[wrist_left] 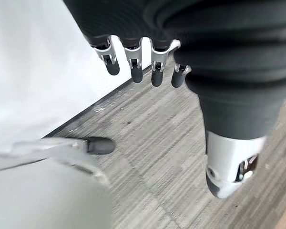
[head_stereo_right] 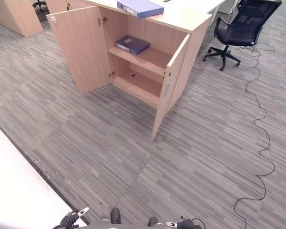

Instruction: Put the empty folder in the office cabinet

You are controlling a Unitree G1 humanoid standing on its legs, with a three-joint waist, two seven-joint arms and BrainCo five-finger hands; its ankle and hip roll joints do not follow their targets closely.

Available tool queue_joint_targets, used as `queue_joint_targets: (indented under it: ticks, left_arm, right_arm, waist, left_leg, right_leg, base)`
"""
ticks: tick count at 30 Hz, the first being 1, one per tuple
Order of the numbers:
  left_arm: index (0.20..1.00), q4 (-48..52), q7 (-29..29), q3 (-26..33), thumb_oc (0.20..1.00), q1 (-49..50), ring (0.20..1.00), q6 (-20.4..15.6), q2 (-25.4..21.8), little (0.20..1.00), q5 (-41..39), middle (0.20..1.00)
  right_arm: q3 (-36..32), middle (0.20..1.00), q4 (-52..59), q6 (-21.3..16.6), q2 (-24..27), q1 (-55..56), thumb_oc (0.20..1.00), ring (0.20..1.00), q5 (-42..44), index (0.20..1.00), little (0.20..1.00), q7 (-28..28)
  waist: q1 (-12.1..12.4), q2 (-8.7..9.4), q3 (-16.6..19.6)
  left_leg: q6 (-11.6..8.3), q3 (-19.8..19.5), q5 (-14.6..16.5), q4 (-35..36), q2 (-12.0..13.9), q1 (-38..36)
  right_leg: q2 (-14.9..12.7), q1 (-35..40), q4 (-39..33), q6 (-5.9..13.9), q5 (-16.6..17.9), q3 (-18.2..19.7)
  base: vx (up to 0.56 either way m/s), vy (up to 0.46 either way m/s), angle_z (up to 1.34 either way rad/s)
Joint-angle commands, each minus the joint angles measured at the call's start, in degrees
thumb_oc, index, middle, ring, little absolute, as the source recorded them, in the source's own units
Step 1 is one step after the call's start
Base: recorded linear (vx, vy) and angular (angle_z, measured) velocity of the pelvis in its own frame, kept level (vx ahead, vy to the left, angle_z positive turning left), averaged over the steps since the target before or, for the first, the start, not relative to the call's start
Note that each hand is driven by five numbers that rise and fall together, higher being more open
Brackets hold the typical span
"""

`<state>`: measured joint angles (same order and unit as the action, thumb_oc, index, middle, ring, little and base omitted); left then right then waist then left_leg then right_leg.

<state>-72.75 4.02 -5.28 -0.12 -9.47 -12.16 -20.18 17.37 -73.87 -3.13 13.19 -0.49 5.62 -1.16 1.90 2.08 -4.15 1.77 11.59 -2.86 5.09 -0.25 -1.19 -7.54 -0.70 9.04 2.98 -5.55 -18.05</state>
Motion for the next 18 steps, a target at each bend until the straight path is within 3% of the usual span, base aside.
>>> queue_joint_targets:
  ticks: [1, 2, 3, 5, 8, 12, 15, 18]
  left_arm:
    - [1.0, 0.6, 0.1, -2.1, 1.0, -2.6, 1.0, -2.0, -1.0, 1.0, 4.7, 1.0]
    - [1.0, 0.6, 0.1, -2.1, 1.0, -2.7, 1.0, -2.0, -1.0, 1.0, 4.7, 1.0]
    - [1.0, 0.7, -0.1, -4.3, 1.0, -3.6, 1.0, -1.8, -1.3, 1.0, 7.0, 1.0]
    - [1.0, 1.1, -0.5, -6.2, 1.0, -4.2, 1.0, -2.0, -0.9, 1.0, 8.0, 1.0]
    - [1.0, 1.1, -0.7, -6.6, 1.0, -4.2, 1.0, -2.1, -0.4, 1.0, 7.9, 1.0]
    - [1.0, -0.8, -0.8, -6.2, 1.0, -4.1, 1.0, -1.6, 0.0, 1.0, 8.5, 1.0]
    - [1.0, -1.4, -0.6, -5.6, 1.0, -4.0, 1.0, -1.4, -0.2, 1.0, 8.8, 1.0]
    - [1.0, -1.6, -0.6, -5.5, 1.0, -3.9, 1.0, -1.6, -0.3, 1.0, 9.5, 1.0]
  right_arm:
    - [1.1, 1.0, 0.4, -0.6, -0.8, -1.5, 1.0, 1.0, 0.0, 1.0, 1.0, 0.2]
    - [1.0, 1.0, 0.4, -0.6, -0.8, -1.6, 1.0, 1.0, 0.0, 1.0, 1.0, 0.1]
    - [0.8, 1.0, 0.8, -0.7, -0.9, -1.4, 1.0, 1.0, 0.6, 1.0, 1.0, 0.0]
    - [0.7, 1.0, 1.0, -0.9, -0.8, -1.3, 1.0, 1.0, 1.3, 1.0, 1.0, -0.1]
    - [0.9, 1.0, 0.8, -0.9, -0.6, -1.7, 1.0, 1.0, 1.8, 1.0, 1.0, 0.0]
    - [0.5, 1.0, 0.3, -0.7, -1.0, -1.9, 1.0, 1.0, 2.7, 1.0, 1.0, -0.1]
    - [-0.8, 1.0, 0.4, -0.7, -0.9, -1.1, 1.0, 1.0, 3.4, 1.0, 1.0, -0.3]
    - [-1.4, 1.0, -0.1, -0.8, -0.7, 0.5, 1.0, 1.0, 3.5, 1.0, 1.0, -0.2]
  waist:
    - [-1.1, 1.39, -0.4]
    - [-1.1, 1.07, -0.5]
    - [-2.0, 1.24, -1.6]
    - [-3.2, 0.1, -2.3]
    - [-4.2, -0.71, -3.1]
    - [-5.6, 0.84, -3.5]
    - [-6.6, 1.74, -4.1]
    - [-6.8, 2.45, -2.8]
  left_leg:
    - [2.65, -4.1, 5.7, -0.1, -4.9, -1.2]
    - [2.94, -3.6, 4.8, -0.1, -4.6, -0.6]
    - [3.53, -5.1, 6.6, -0.1, -5.7, -2.7]
    - [3.78, -5.3, 6.1, -0.1, -4.5, -2.9]
    - [3.52, -6.3, 6.6, -0.1, -3.9, -3.9]
    - [3.09, -6.7, 8.6, -0.1, -4.6, -5.8]
    - [2.6, -6.4, 10.6, -0.1, -4.7, -8.4]
    - [2.29, -5.4, 12.9, -0.1, -4.7, -10.3]
  right_leg:
    - [-5.3, 0.4, 12.4, 2.94, 0.8, 2.8]
    - [-5.1, 0.0, 12.0, 2.38, 1.8, 2.2]
    - [-6.8, -2.1, 18.9, 2.65, 4.1, 3.4]
    - [-5.2, -6.1, 20.0, 0.84, 5.1, 4.8]
    - [-1.0, -9.2, 13.7, 0.44, 4.3, 7.7]
    - [2.5, -12.5, 1.2, 2.63, 9.6, 10.6]
    - [2.9, -13.0, -4.3, 3.91, 12.0, 8.6]
    - [2.4, -10.5, -7.5, 3.37, 12.4, 5.7]
  base:
    - [0.04, 0.169, 0.25]
    - [0.13, 0.183, 0.32]
    - [0.07, 0.14, 0.41]
    - [0.06, 0.1, 0.55]
    - [0.09, -0.016, 0.18]
    - [0.19, -0.063, -0.03]
    - [0.28, -0.087, -0.05]
    - [0.33, -0.124, 0.02]
